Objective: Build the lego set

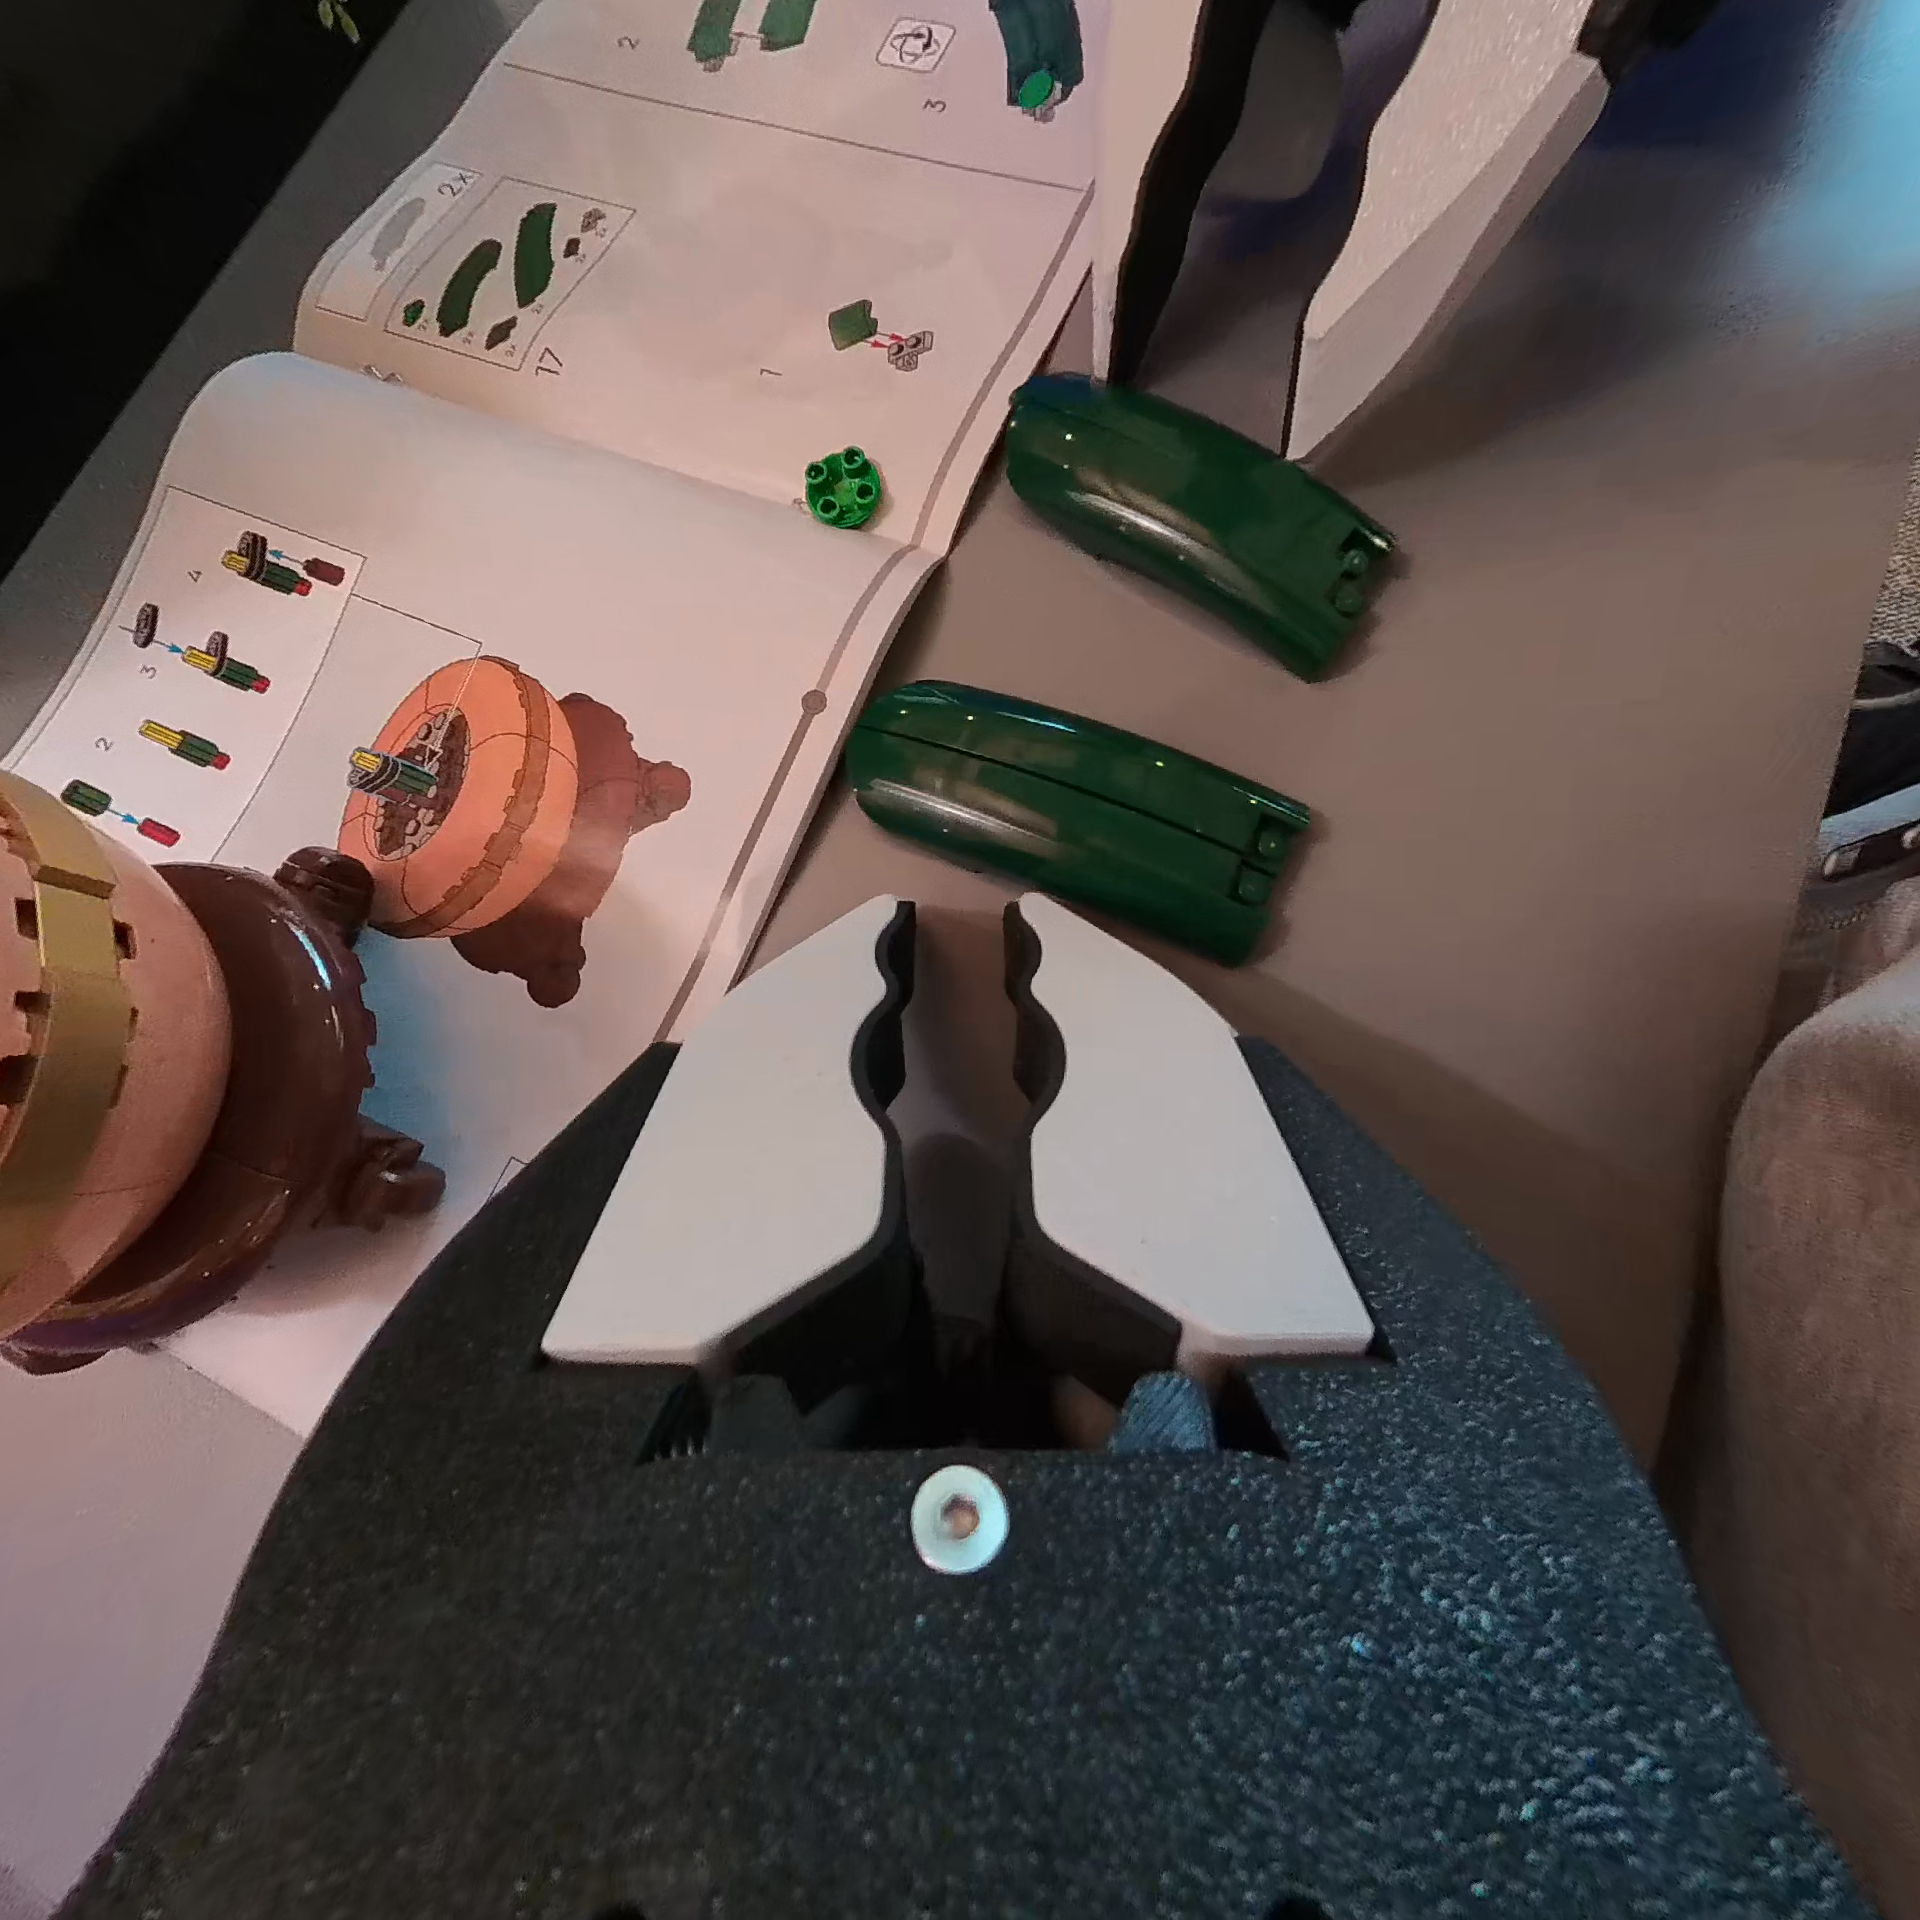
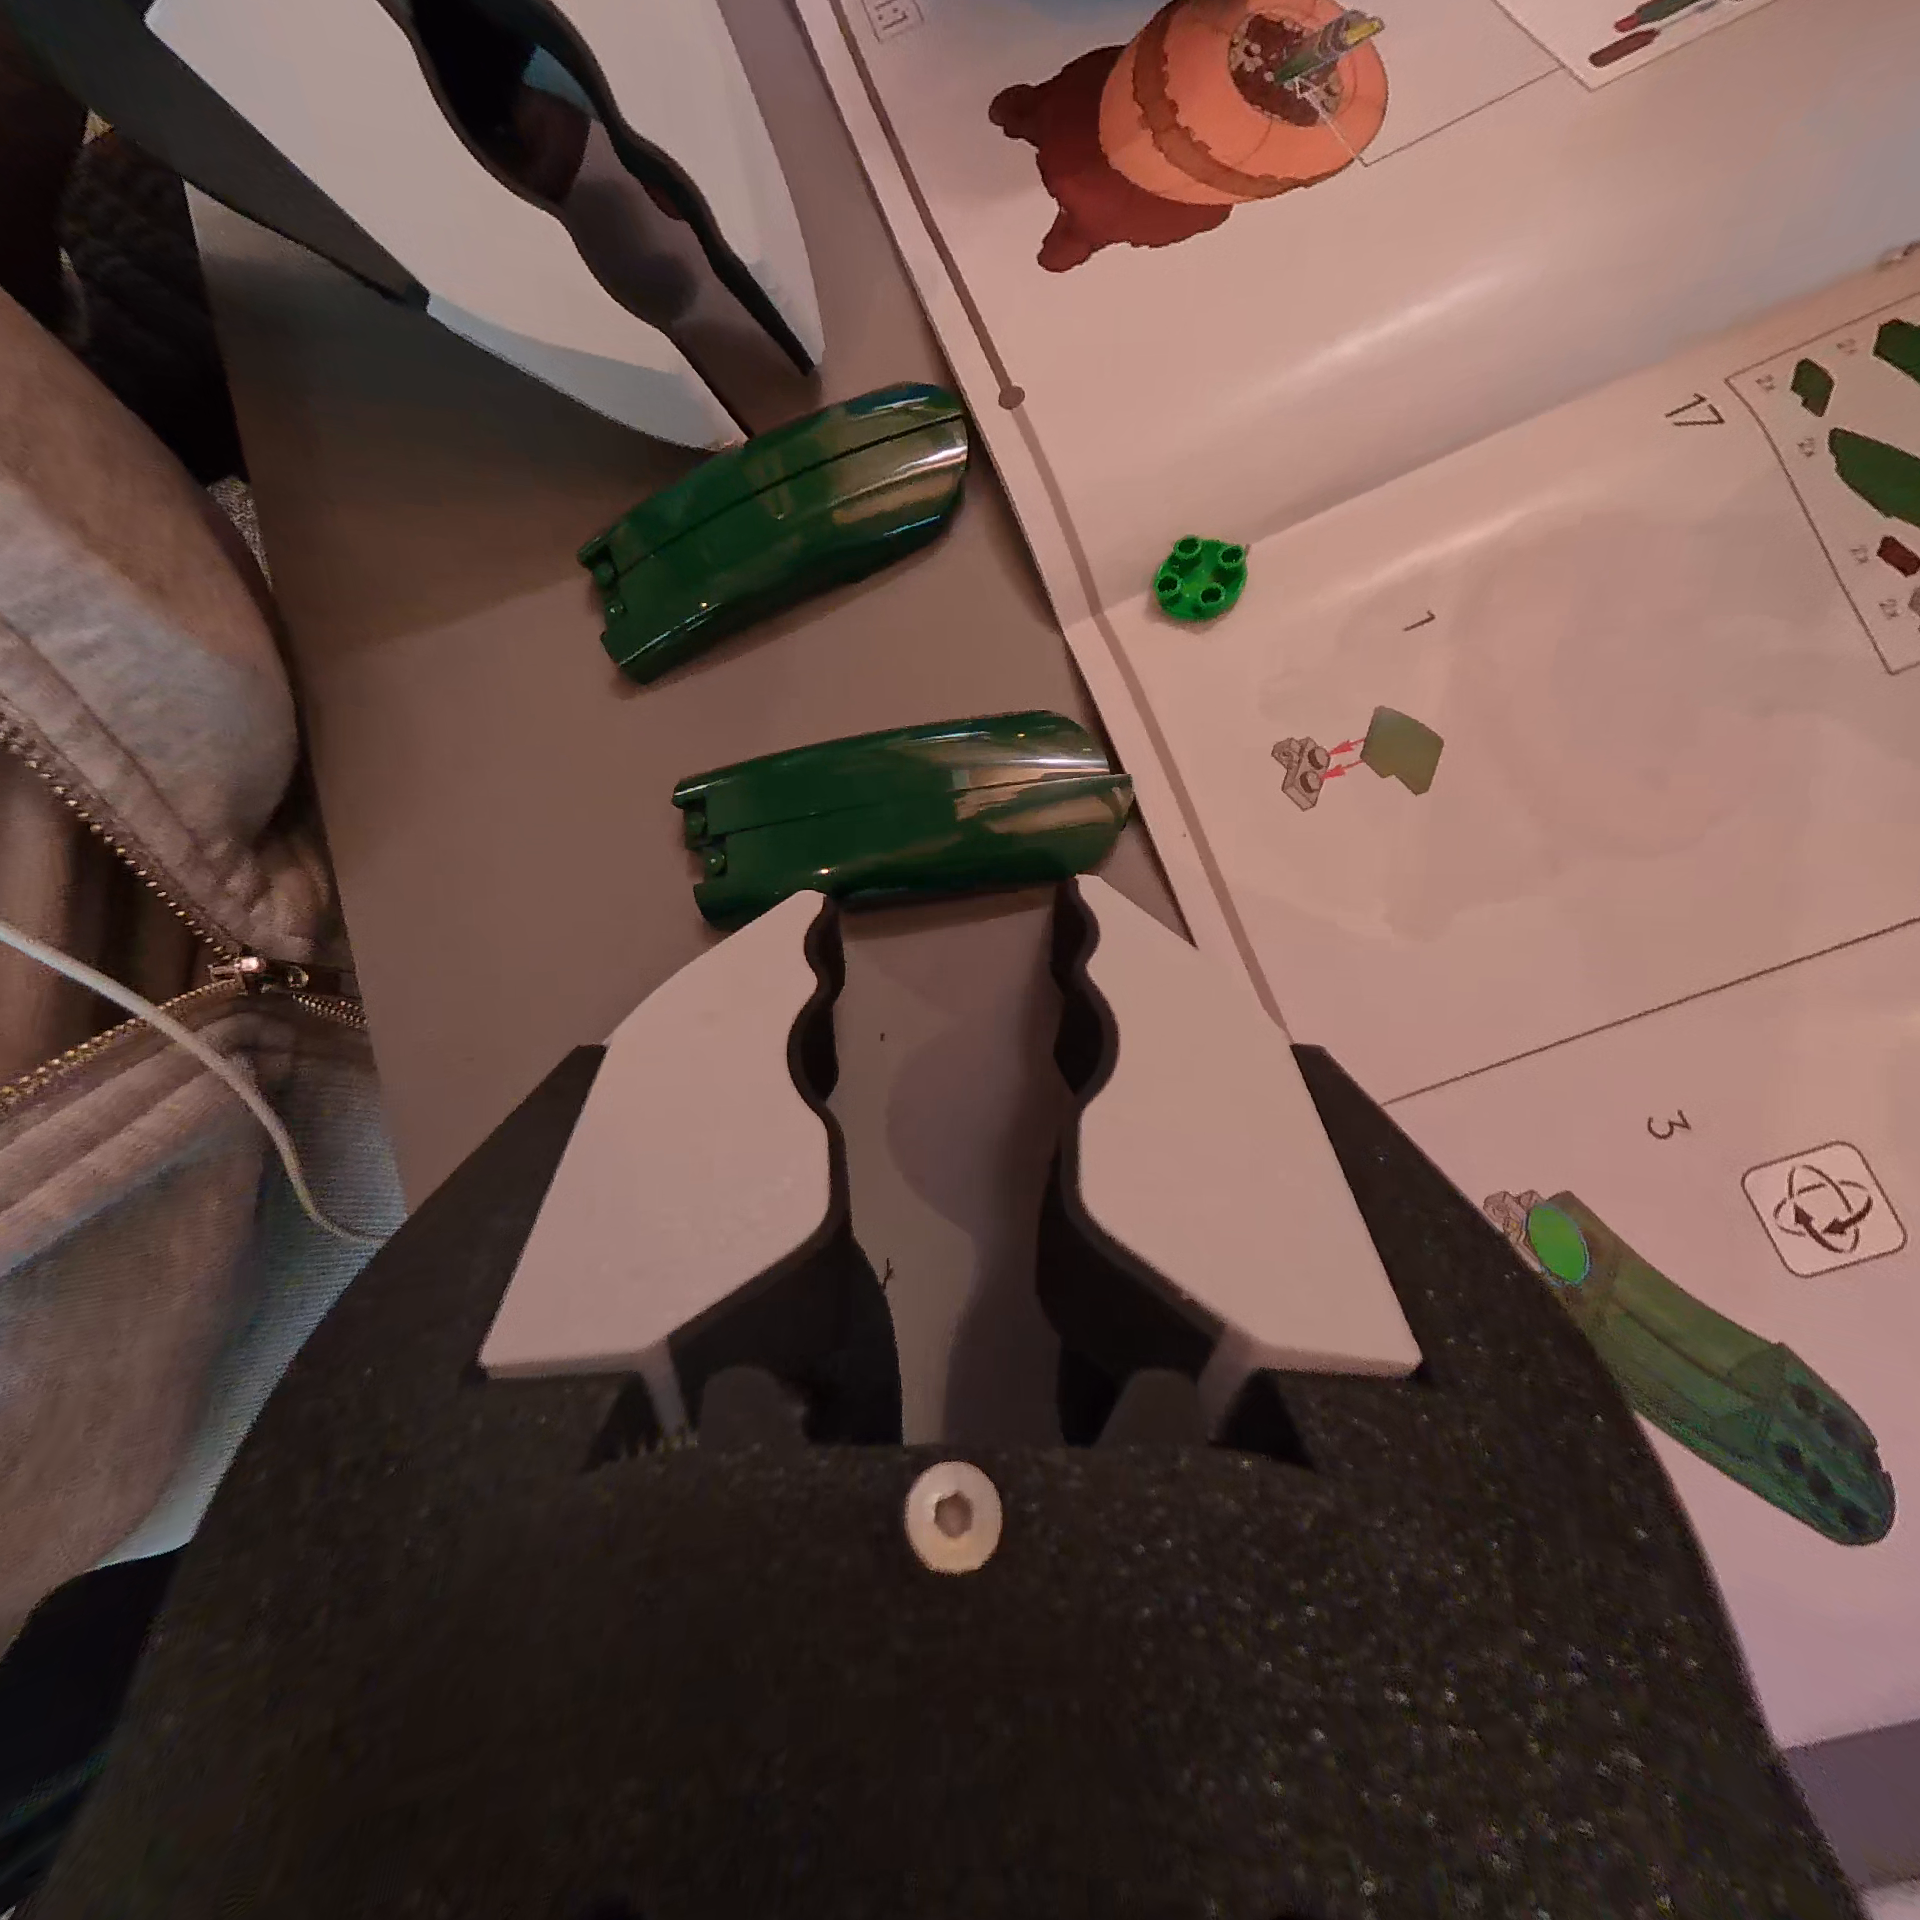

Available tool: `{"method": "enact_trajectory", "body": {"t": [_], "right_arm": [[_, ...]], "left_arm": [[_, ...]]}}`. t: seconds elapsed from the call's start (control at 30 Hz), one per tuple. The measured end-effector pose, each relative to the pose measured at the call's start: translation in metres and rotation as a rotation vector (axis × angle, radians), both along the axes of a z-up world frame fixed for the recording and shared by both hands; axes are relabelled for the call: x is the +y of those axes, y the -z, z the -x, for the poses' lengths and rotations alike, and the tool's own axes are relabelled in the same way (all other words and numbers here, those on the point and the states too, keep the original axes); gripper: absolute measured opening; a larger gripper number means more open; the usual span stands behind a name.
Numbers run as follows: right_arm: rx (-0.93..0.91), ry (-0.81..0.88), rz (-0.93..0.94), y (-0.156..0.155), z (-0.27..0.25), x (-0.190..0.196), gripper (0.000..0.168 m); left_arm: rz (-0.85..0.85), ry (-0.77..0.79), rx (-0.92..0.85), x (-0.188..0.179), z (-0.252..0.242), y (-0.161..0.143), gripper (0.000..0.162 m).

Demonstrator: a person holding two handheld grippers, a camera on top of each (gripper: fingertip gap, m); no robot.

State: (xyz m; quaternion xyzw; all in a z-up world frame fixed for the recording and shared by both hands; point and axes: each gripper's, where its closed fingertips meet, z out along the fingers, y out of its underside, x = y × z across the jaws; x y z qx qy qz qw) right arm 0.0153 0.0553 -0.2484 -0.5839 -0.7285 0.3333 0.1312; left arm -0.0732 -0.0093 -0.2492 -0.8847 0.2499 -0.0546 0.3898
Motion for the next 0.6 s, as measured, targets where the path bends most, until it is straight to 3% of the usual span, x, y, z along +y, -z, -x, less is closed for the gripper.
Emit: {"method": "enact_trajectory", "body": {"t": [0.6], "right_arm": [[0.033, 0.028, -0.019, -0.013, 0.003, 0.009, 0.041]], "left_arm": [[-0.026, -0.033, -0.034, 0.003, 0.011, -0.008, 0.015]]}}
